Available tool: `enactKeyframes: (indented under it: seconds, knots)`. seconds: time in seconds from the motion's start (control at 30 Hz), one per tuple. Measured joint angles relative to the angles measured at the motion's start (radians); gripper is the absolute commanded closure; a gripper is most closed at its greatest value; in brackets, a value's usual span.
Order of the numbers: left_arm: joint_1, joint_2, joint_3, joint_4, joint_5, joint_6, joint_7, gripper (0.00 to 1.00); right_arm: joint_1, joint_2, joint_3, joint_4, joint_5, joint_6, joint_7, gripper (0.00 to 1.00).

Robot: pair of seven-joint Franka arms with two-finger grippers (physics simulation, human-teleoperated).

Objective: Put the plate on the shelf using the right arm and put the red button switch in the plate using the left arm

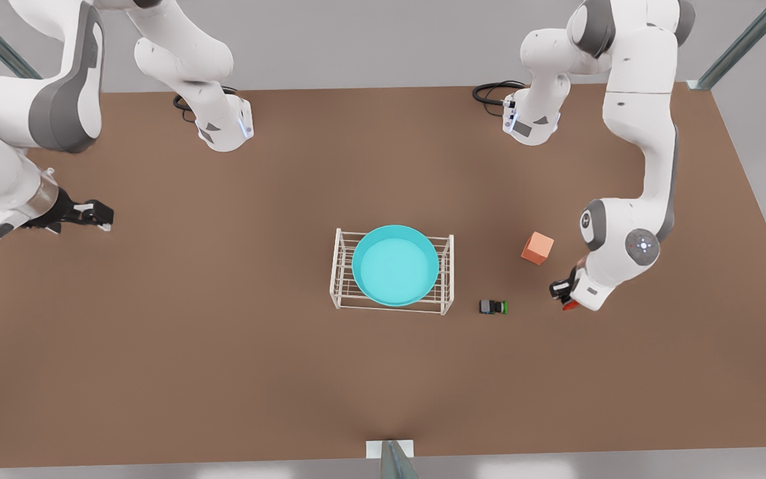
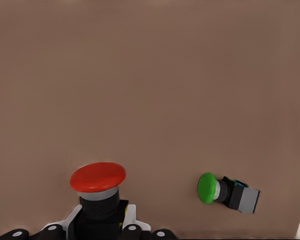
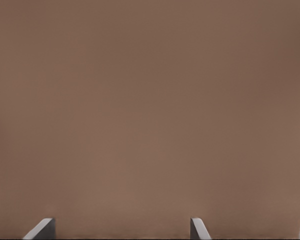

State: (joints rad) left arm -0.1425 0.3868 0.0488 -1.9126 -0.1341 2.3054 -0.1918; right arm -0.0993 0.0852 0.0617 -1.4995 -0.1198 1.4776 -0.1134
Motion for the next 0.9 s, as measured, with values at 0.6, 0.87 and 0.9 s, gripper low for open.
enactKeyframes:
  seconds: [0.6, 0.87, 0.9]
  knots:
    - [-0.331, 0.137, -0.255, 0.37, 0.024, -0.157, -0.577, 0.0, 0.003, 0.005, -0.022, -0.006, 0.015, -0.093, 0.042, 0.0]
    - [-0.273, -0.152, 0.034, 0.374, 0.058, -0.377, -0.605, 0.0, 0.006, 0.003, -0.023, -0.006, 0.027, -0.098, 0.05, 0.0]
    - [-0.261, -0.189, 0.072, 0.377, 0.081, -0.442, -0.572, 0.0, 0.006, 0.003, -0.023, -0.005, 0.027, -0.098, 0.05, 0.0]
